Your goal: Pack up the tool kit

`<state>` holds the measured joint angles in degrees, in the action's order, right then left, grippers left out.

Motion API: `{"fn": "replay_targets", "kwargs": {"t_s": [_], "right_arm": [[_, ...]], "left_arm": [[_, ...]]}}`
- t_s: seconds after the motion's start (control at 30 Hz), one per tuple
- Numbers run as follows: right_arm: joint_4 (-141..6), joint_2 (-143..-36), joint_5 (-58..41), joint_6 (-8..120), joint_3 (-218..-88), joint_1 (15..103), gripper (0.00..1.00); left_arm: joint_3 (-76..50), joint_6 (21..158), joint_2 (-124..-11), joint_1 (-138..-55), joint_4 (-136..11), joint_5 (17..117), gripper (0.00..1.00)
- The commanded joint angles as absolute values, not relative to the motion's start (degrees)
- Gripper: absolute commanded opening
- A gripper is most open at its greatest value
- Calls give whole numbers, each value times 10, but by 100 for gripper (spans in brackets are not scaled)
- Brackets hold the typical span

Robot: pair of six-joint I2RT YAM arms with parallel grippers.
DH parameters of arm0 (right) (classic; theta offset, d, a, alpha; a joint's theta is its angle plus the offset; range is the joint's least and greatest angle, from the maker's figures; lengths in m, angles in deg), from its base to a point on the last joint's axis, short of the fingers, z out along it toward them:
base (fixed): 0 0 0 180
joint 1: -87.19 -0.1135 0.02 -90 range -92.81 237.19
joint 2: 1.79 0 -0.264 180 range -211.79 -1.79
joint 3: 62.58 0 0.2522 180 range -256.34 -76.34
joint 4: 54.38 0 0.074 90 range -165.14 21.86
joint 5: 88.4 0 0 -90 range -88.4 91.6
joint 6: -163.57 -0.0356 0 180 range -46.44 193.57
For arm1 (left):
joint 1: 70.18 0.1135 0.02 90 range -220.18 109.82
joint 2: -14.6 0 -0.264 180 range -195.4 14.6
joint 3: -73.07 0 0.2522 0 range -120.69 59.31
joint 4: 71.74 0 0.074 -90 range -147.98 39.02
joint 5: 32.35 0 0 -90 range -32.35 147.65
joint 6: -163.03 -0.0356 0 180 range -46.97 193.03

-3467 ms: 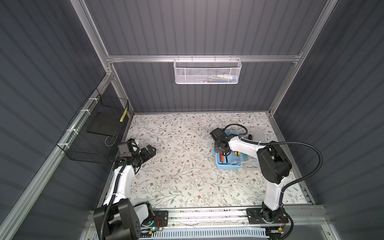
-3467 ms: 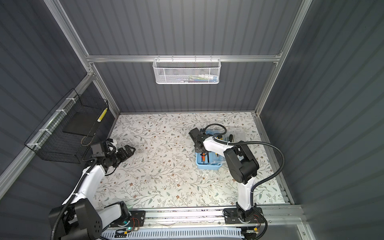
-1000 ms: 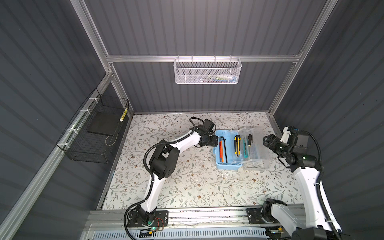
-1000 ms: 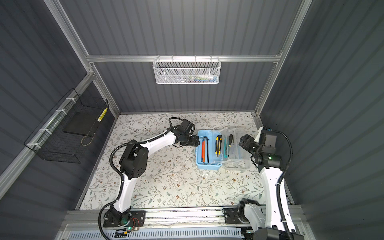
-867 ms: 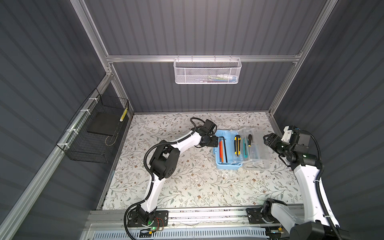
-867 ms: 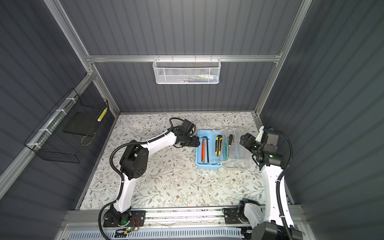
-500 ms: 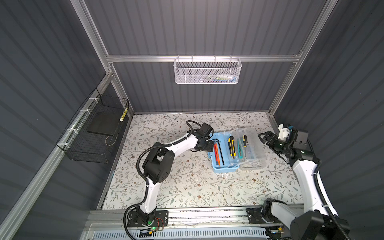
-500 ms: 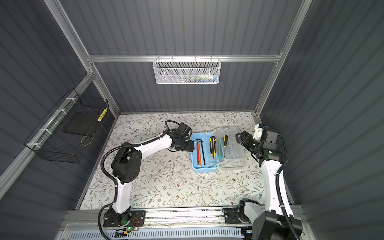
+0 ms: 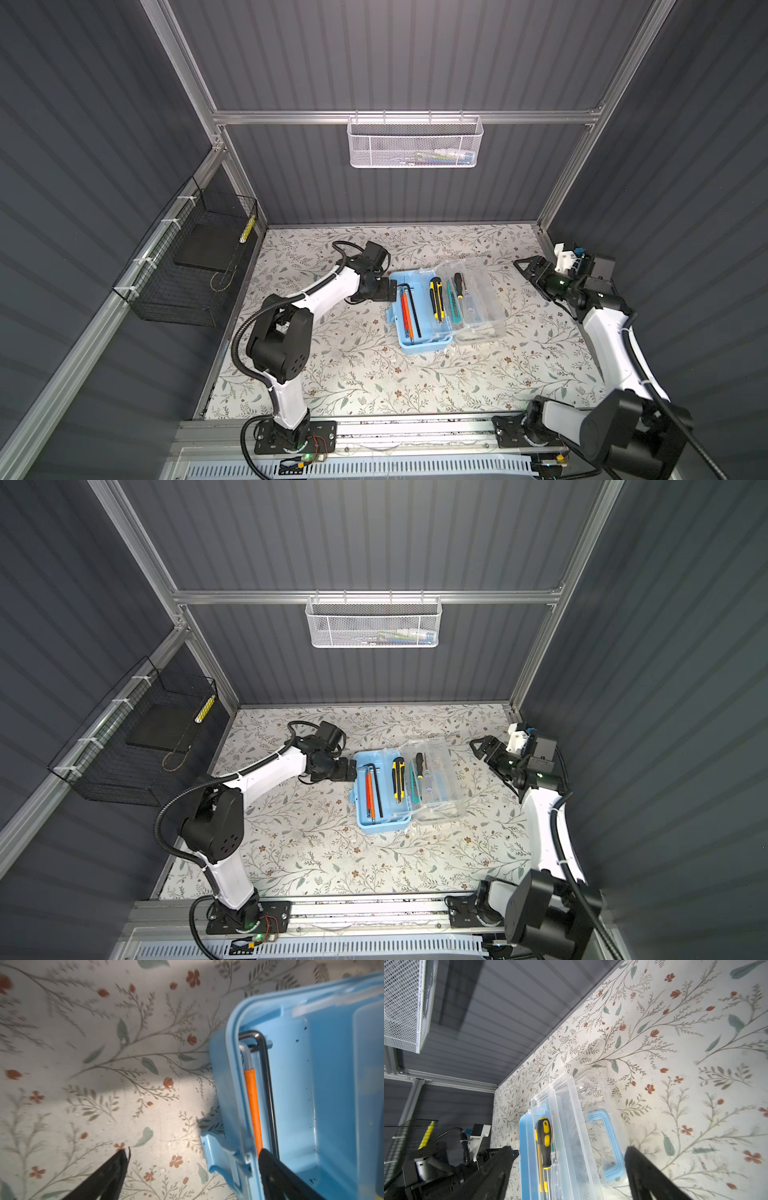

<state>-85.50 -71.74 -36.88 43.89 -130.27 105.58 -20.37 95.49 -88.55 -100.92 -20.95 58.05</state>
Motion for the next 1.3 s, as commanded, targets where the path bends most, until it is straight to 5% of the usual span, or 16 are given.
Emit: {"fn": "replay_targets", "kwargs": {"t_s": [0.0, 0.2, 0.33, 0.57, 0.67, 0.83, 0.93, 1.03, 1.07, 1.27], "right_arm": [[-779, -748, -449, 395, -1292, 1066, 87], [-665, -806, -508, 328, -1246, 1080, 87], [-584, -852, -540, 273, -1215, 1091, 88], [-431, -911, -572, 175, -1159, 1091, 87], [-361, -932, -565, 129, -1121, 1092, 87], [-601, -904, -464, 232, -1160, 1087, 85], [-726, -881, -350, 367, -1194, 1083, 74], [-798, -879, -342, 373, -1218, 1075, 73], [-822, -881, -263, 444, -1229, 1068, 51], [-857, -922, -248, 485, -1263, 1026, 23]], "left_arm": [[-235, 933, -851, -1017, -225, 591, 99], [-178, 965, -815, -1002, -218, 503, 99], [-132, 971, -808, -987, -215, 497, 89], [-54, 993, -814, -988, -313, 581, 19], [-39, 1007, -826, -989, -351, 611, 0], [-48, 1001, -843, -1000, -358, 611, 0], [-49, 1001, -845, -1004, -364, 611, 0], [-53, 1002, -854, -1008, -368, 614, 0], [-54, 1003, -857, -1010, -368, 614, 0], [-60, 997, -866, -1024, -378, 617, 0]]}}
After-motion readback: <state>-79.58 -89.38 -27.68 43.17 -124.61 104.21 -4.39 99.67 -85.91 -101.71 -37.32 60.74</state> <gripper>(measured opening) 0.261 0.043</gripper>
